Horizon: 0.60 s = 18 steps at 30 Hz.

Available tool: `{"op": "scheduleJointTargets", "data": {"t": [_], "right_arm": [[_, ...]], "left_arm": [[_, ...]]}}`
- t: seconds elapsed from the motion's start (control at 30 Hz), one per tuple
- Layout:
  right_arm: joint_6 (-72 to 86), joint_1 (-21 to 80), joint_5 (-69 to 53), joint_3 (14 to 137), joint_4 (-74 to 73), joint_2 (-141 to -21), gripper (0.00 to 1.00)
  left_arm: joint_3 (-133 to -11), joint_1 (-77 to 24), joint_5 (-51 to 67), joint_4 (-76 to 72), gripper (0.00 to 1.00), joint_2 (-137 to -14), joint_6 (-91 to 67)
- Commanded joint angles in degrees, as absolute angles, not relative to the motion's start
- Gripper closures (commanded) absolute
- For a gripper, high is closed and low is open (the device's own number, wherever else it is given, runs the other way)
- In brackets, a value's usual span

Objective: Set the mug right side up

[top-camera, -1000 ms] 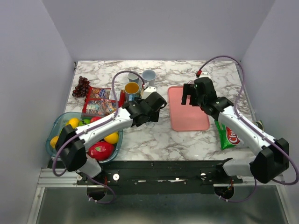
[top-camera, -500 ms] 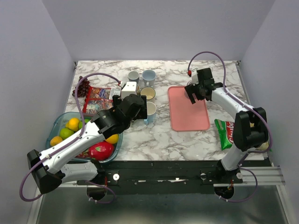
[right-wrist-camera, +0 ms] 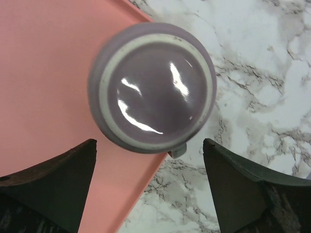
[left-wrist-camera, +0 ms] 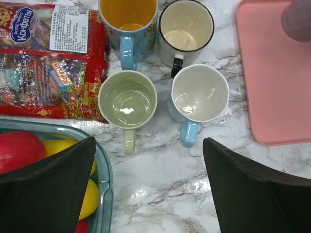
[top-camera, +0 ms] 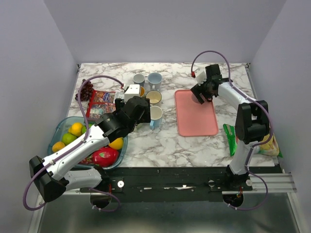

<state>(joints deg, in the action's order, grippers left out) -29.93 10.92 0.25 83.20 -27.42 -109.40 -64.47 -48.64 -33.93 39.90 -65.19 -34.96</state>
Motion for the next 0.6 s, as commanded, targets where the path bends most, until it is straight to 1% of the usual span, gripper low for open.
{"op": "scheduleJointTargets", "data": {"t": [0.0,0.13,0.2,0.23,0.3,0.4,0.43,0.5,0.53,0.57], "right_arm": [[-32.17,10.81,-8.34,88.06,-36.02,-112.76,0.07],[-30.85,10.81,-10.98,89.47,-39.02,-113.99,0.11],[-29.98,10.81,-11.25,89.39,-39.29,-113.82,0.12],[-29.62,10.81,-11.08,89.30,-39.20,-113.64,0.15],[-28.48,10.81,-10.64,88.69,-39.11,-113.20,0.17],[-27.78,10.81,-9.14,87.46,-37.27,-112.85,0.27],[-27.51,10.81,-8.27,86.84,-36.40,-112.85,0.33],[-26.90,10.81,-7.56,86.49,-35.69,-112.94,0.38],[-26.63,10.81,-6.78,86.14,-34.90,-112.94,0.43],[-26.37,10.81,-6.59,86.05,-34.63,-112.85,0.46]], "left_arm": [[-64.60,-47.90,-33.40,39.55,0.01,-65.22,-34.80],[-63.99,-47.29,-32.61,39.20,0.01,-65.04,-34.89],[-63.55,-46.85,-32.26,39.11,0.01,-64.86,-34.80],[-63.28,-46.76,-31.91,38.94,0.01,-64.69,-34.80],[-62.76,-46.32,-31.47,38.58,0.01,-64.42,-34.89],[-62.14,-45.88,-30.76,38.15,0.01,-63.99,-34.98],[-61.96,-45.79,-30.59,38.06,0.01,-63.81,-34.98],[-61.61,-45.44,-30.24,37.97,0.01,-63.55,-34.98],[-61.35,-45.18,-30.15,37.97,0.01,-63.46,-34.98],[-61.35,-45.09,-29.97,37.97,0.01,-63.28,-35.07]]}}
